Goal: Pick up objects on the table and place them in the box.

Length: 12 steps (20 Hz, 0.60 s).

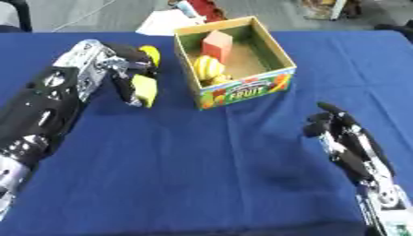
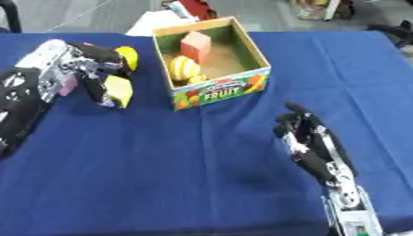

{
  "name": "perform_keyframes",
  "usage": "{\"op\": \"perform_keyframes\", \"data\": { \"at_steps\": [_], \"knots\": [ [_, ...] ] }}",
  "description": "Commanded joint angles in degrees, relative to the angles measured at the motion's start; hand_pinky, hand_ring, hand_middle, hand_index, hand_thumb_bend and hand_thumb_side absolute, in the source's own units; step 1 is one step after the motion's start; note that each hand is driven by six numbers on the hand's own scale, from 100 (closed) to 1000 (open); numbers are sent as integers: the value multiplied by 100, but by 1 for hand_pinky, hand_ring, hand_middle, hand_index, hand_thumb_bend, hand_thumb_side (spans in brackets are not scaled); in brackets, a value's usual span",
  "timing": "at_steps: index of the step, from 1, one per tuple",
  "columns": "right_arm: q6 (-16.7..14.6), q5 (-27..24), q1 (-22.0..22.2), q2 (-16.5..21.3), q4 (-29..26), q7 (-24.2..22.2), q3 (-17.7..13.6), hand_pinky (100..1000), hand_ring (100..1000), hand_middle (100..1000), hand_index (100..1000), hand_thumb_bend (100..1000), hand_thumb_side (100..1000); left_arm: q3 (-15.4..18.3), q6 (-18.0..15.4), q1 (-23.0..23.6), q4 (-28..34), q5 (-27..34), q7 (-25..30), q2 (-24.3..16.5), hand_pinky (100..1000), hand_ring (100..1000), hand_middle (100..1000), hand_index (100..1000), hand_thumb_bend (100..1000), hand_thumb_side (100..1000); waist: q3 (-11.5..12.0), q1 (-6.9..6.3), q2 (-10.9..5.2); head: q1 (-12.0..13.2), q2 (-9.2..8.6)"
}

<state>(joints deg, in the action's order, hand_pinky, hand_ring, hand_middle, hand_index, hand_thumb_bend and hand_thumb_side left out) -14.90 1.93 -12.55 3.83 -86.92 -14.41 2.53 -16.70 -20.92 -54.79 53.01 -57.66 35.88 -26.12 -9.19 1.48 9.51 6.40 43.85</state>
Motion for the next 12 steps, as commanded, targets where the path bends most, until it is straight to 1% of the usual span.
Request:
{"op": "perform_keyframes", "data": {
  "at_steps": [1,4,6,9,12],
  "knots": [
    [2,23,-54,72,-73,4,-16,645,635,657,894,100,410,58,22,-229,366,23,-58,-201,760,626,520,677,375,195,3,-19,-148,5,26],
    [4,24,-48,82,-69,0,-12,645,635,657,894,100,411,126,93,-412,674,28,-44,-207,763,627,525,683,373,193,18,-34,-163,4,26],
    [4,24,-46,75,-68,-7,-5,645,635,657,894,100,411,221,186,-540,854,-63,-227,-105,765,627,527,687,364,188,17,-37,-171,12,26],
    [2,19,-47,62,-66,-31,20,645,635,657,894,100,410,338,327,-714,892,-333,-635,225,769,634,535,698,343,179,-46,-28,-174,67,26],
    [-1,8,-66,40,-64,-67,64,645,635,657,894,100,408,398,402,-821,698,-674,-972,646,773,652,546,709,335,177,-140,-6,-158,172,26]
  ]
}}
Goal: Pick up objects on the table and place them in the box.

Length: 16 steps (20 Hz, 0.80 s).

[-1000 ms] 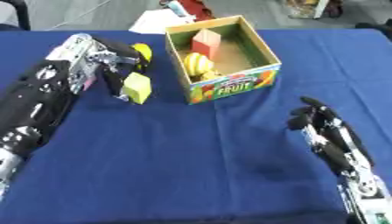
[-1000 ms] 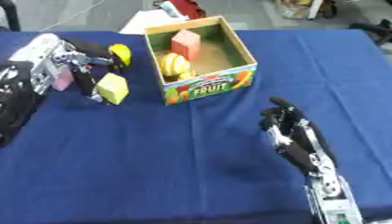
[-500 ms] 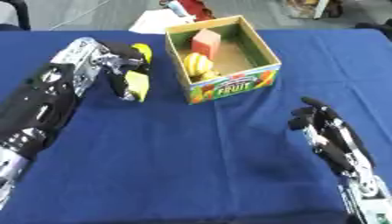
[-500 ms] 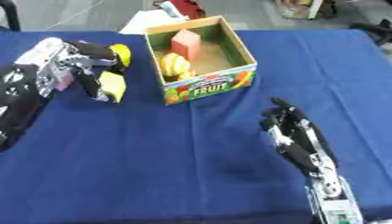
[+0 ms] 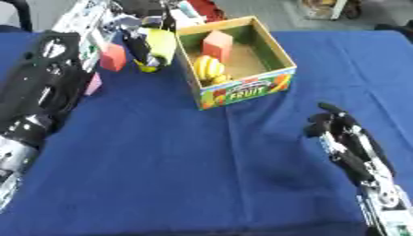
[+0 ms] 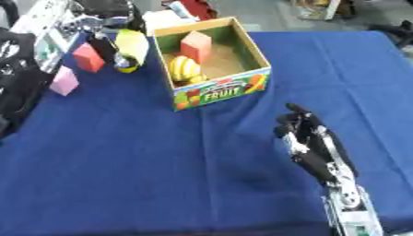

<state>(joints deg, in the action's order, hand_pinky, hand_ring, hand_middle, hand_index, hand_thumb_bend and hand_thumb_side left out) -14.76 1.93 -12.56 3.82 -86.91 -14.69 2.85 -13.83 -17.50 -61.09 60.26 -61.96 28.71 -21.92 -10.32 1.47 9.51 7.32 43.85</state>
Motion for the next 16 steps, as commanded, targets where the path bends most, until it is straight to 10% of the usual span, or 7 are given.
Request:
{"op": "perform_keyframes", "data": {
  "at_steps": [1,16],
  "knots": [
    [-18,4,-75,26,-66,-56,50,645,635,657,894,100,408,129,80,-216,-119,-374,-352,382,774,656,550,713,332,176,-68,7,-147,123,26],
    [-23,-25,-110,-67,-59,-123,108,645,635,657,894,100,404,341,448,-116,-1040,-1921,-1283,1297,815,769,820,969,465,199,-395,64,-36,310,1]
  ]
}}
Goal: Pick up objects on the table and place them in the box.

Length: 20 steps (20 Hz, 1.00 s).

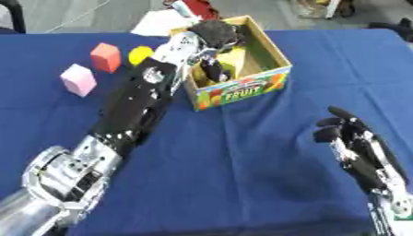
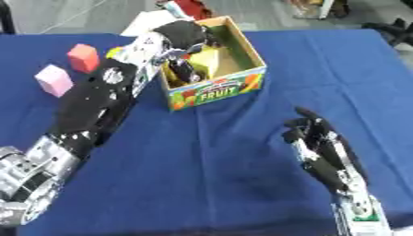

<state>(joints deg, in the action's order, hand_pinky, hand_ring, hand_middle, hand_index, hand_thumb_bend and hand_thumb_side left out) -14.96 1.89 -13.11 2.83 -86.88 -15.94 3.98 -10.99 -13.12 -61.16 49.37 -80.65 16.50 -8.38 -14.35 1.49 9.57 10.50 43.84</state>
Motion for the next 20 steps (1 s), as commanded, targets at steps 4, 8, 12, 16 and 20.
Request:
{"op": "perform_keyframes", "data": {
  "at_steps": [4,8,12,16,20],
  "knots": [
    [0,-19,-46,47,-64,14,-23,645,635,657,894,100,405,17,-94,-151,279,114,-42,-278,817,763,807,948,471,200,63,41,-61,-48,4],
    [7,-9,-35,89,-67,54,-73,645,635,657,894,100,408,-65,-311,-160,927,708,45,-908,809,739,751,896,414,193,176,-3,-79,-151,17],
    [13,9,-17,150,-74,109,-134,645,635,657,894,100,409,-65,-330,60,1713,1601,621,-1936,810,742,743,894,418,202,361,-43,-99,-264,27],
    [14,28,0,185,-74,139,-166,645,635,657,894,100,408,102,-85,429,2097,2241,1257,-2753,809,744,747,901,423,214,531,-49,-128,-351,27],
    [8,39,3,196,-71,152,-181,645,635,657,894,100,407,311,257,755,1948,2414,1763,-3142,807,745,756,910,433,221,599,-34,-141,-402,27]
  ]
}}
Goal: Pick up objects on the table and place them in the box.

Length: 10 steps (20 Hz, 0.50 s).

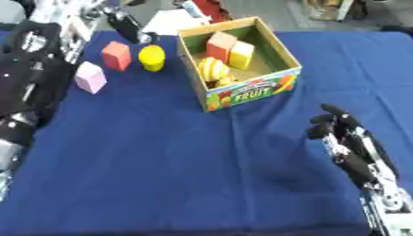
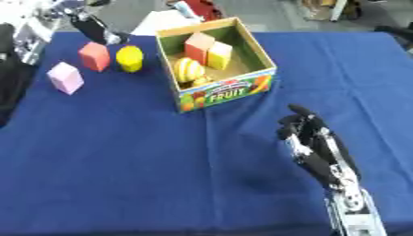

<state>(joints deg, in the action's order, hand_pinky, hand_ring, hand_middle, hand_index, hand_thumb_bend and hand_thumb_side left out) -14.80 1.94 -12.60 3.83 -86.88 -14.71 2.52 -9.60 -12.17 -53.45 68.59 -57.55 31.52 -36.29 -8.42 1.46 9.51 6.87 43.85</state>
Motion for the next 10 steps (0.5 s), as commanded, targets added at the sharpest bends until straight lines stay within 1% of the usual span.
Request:
{"op": "perform_keyframes", "data": {
  "at_steps": [1,5,8,10],
  "knots": [
    [-9,36,-49,96,-70,31,-36,645,635,657,894,100,407,230,232,39,-56,90,321,-381,807,744,756,910,431,220,10,-26,-137,-45,27],
    [-13,39,-46,97,-61,36,-42,645,635,657,894,100,405,401,483,148,-607,19,552,-374,807,748,769,920,439,224,10,1,-147,-65,27],
    [-15,39,-48,92,-59,35,-43,646,635,657,894,100,406,456,527,134,-992,-86,653,-301,816,765,794,928,471,227,0,9,-150,-64,27],
    [-16,37,-47,85,-59,32,-41,646,635,657,894,100,405,522,535,142,-1215,-167,724,-253,819,770,803,931,474,225,-6,11,-148,-72,27]
  ]
}}
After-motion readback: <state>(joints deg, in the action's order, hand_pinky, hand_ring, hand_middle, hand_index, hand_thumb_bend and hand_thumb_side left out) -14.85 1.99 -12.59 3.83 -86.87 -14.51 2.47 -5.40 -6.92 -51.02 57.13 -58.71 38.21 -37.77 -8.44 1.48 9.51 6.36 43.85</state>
